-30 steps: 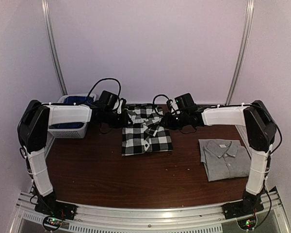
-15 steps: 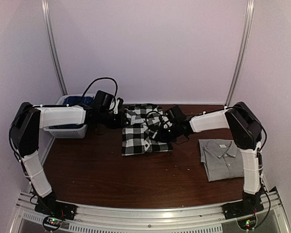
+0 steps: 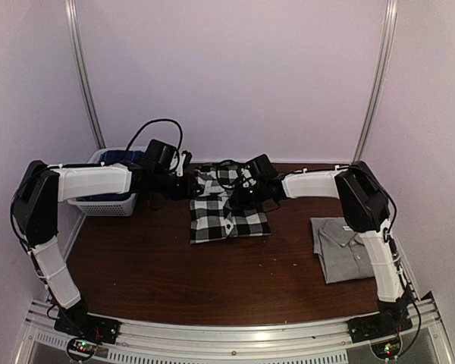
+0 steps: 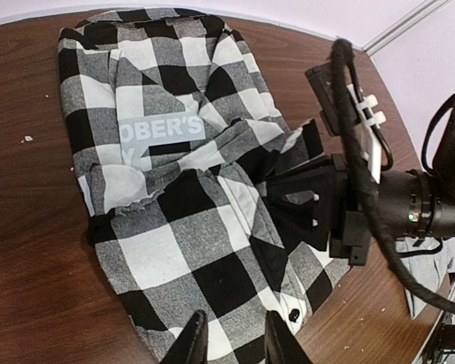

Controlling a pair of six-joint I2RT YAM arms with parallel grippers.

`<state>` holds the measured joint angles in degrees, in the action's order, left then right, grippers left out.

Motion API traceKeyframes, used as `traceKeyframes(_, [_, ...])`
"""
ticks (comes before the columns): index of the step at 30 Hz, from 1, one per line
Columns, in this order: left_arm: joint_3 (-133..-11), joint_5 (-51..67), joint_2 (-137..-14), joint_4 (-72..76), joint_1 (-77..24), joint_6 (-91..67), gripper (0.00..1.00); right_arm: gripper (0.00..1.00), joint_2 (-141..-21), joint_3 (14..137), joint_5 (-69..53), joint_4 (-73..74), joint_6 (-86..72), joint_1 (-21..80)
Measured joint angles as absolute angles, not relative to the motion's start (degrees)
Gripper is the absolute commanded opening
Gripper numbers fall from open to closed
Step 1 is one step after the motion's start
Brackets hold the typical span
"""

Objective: Fold and stack the long sleeve shirts
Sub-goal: Adjust the 2/3-rectangle-folded shirt at the center of the board.

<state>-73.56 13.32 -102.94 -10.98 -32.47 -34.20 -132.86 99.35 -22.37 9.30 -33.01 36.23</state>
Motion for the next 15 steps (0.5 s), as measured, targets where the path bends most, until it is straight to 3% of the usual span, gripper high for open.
traceKeyframes(6, [-73.56,13.39,-102.24,-11.4,-32.45,-34.2,0.26,0.34,-137.03,104.07,-24.91,8.95,-34.04,35.11])
traceKeyframes(10, [-73.56,13.76,-102.06,-11.44,-32.47,-34.17,0.26,0.49,-137.29,104.38,-27.11,7.6,-35.18,34.24])
traceKeyframes(15, [-73.49,14.15,-102.04,-11.46,-32.45,-34.2,0.26,0.53,-137.29,103.57,-29.21,3.9,-36.51,33.76])
